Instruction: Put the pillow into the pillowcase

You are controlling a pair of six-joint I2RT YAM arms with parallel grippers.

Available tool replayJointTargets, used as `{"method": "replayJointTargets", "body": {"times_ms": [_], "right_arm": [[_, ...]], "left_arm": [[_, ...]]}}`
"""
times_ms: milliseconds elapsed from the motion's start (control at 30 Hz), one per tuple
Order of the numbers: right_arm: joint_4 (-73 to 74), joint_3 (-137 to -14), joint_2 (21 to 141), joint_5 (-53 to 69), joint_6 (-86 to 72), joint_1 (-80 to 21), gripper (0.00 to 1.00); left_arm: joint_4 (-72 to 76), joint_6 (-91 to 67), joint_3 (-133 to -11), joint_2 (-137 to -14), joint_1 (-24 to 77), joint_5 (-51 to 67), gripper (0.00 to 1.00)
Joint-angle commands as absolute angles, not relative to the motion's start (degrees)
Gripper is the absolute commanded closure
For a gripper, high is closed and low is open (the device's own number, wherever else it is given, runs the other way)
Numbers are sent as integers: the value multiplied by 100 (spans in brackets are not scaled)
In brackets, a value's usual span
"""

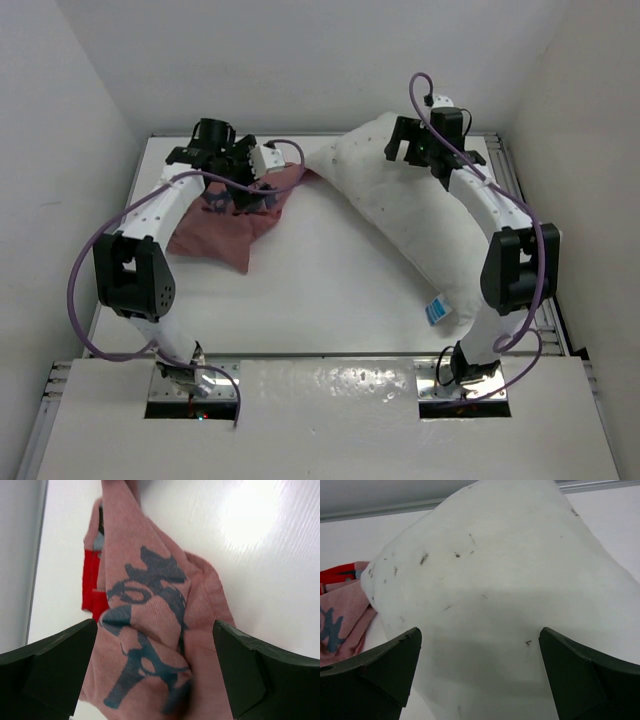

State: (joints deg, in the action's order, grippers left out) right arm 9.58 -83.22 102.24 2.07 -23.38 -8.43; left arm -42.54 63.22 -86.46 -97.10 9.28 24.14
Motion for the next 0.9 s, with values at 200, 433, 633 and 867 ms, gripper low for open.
{"method": "replayJointTargets", "body": {"times_ms": [200, 433, 633, 867], "right_arm": [[1011, -8174, 9993, -123, -2294, -765, 1], [2000, -8814, 10484, -202, -1995, -782, 1], [2426, -8965, 11065, -255, -1978, -774, 4], [1891, -8974, 10767, -562, -2083, -370, 100]], "left_arm": [[-2804, 6026, -8631, -10634, 1389, 1760, 0], [-1082, 6232, -7690, -11056, 1187, 424, 15], [-1449, 5801, -8498, -11234, 1152, 61, 100], [-2668, 5510, -9658, -10091, 941, 1613, 100]]}}
